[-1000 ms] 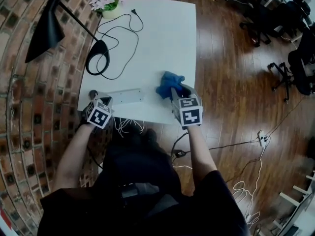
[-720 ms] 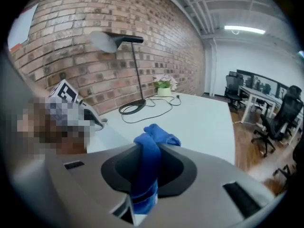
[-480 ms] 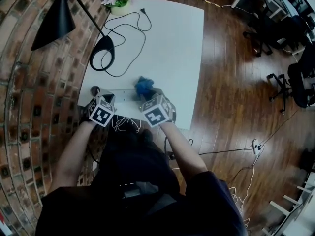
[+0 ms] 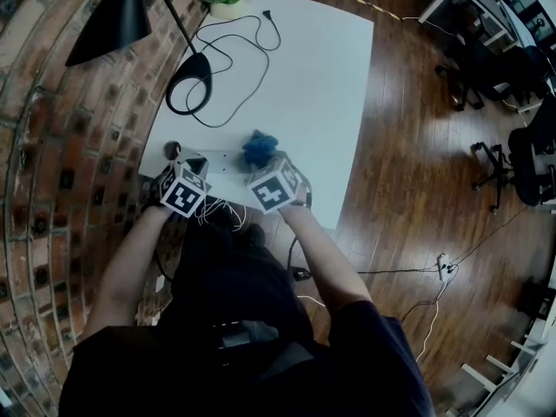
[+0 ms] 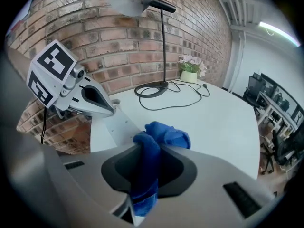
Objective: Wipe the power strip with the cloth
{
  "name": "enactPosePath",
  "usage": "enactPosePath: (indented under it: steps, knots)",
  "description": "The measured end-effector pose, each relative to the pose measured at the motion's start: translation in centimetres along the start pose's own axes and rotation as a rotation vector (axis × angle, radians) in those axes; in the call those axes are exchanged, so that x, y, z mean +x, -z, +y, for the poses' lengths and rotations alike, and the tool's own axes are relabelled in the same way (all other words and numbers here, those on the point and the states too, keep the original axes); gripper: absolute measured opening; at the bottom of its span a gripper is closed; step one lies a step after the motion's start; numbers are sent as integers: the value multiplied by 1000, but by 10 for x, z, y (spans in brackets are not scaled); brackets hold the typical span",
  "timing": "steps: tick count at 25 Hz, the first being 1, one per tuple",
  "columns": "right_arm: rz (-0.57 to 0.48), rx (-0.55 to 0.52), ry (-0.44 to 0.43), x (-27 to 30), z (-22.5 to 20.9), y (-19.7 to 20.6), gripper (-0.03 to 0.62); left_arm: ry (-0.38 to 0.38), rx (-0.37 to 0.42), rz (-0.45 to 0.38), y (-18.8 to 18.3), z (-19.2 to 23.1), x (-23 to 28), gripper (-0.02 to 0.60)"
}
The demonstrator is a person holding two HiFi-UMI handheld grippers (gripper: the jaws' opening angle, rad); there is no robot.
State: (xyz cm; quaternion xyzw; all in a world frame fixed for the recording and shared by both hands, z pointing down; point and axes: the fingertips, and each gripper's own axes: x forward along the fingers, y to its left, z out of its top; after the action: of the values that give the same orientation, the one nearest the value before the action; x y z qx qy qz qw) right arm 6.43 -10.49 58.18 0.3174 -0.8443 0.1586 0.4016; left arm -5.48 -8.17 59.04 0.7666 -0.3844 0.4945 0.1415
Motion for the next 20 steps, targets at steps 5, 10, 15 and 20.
enactPosePath:
  steps: [5, 10, 15, 20]
  knots:
    - [-1, -2, 34, 1, 2, 0, 66, 19, 17, -1, 1, 1, 0, 12]
    - [10, -7, 58, 3, 5, -2, 64, 31, 0, -25, 0, -1, -2, 12]
    - [17, 9, 68, 8, 10, -7, 64, 45, 7, -55, -2, 0, -2, 12]
    - [24, 19, 71, 16, 22, -17, 64, 78, -22, -97, 1, 1, -2, 14]
